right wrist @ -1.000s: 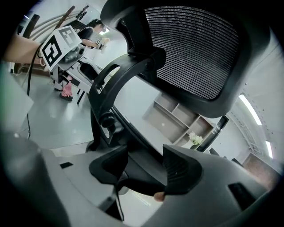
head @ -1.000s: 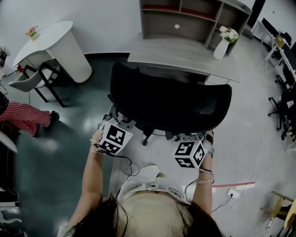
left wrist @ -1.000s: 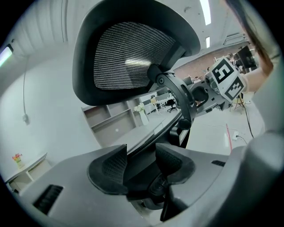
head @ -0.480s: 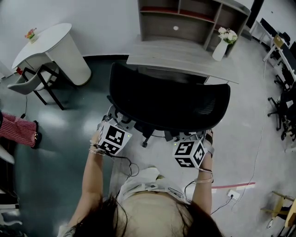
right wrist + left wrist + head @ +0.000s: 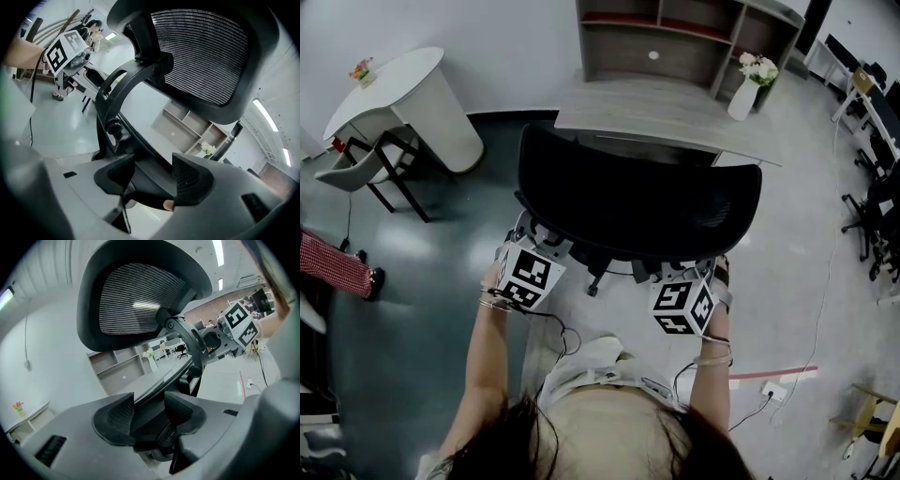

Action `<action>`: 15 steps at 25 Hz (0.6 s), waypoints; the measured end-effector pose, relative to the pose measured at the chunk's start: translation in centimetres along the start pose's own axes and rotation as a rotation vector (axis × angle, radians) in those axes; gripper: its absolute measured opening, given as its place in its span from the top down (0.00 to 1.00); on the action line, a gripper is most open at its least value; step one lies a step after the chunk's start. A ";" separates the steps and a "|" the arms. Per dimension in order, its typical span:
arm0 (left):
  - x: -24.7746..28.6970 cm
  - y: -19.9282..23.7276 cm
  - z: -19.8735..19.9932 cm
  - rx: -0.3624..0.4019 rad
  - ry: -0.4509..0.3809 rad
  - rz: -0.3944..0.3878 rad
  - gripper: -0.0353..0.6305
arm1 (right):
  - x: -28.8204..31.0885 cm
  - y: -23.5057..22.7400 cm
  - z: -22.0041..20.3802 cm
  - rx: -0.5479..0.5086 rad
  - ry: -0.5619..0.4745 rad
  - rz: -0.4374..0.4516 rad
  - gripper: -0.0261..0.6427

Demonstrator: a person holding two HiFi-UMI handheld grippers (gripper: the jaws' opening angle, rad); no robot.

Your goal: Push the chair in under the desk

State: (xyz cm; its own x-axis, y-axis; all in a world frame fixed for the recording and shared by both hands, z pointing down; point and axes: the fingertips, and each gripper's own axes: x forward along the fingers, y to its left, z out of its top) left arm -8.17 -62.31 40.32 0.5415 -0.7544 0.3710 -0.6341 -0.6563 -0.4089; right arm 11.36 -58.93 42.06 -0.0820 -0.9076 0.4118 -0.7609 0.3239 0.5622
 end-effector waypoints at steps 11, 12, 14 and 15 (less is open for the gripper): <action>-0.7 -0.8 -0.1 0.058 0.024 0.108 0.65 | -0.8 0.2 -0.1 -0.060 -0.050 -0.055 0.61; -0.9 -1.0 -0.1 0.060 0.026 0.113 0.65 | -0.9 0.3 -0.1 -0.051 -0.050 -0.042 0.61; -1.3 -1.3 -0.1 0.050 0.030 0.122 0.65 | -1.3 0.4 -0.2 -0.030 -0.046 -0.014 0.61; -1.6 -1.4 -0.1 0.046 0.031 0.131 0.65 | -1.6 0.5 -0.2 -0.019 -0.044 -0.003 0.61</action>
State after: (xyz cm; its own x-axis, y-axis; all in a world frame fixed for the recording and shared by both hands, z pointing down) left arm -8.18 -60.14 40.35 0.4382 -0.8333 0.3370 -0.6719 -0.5527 -0.4930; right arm 11.26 -57.27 41.87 -0.1084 -0.9191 0.3789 -0.7490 0.3261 0.5768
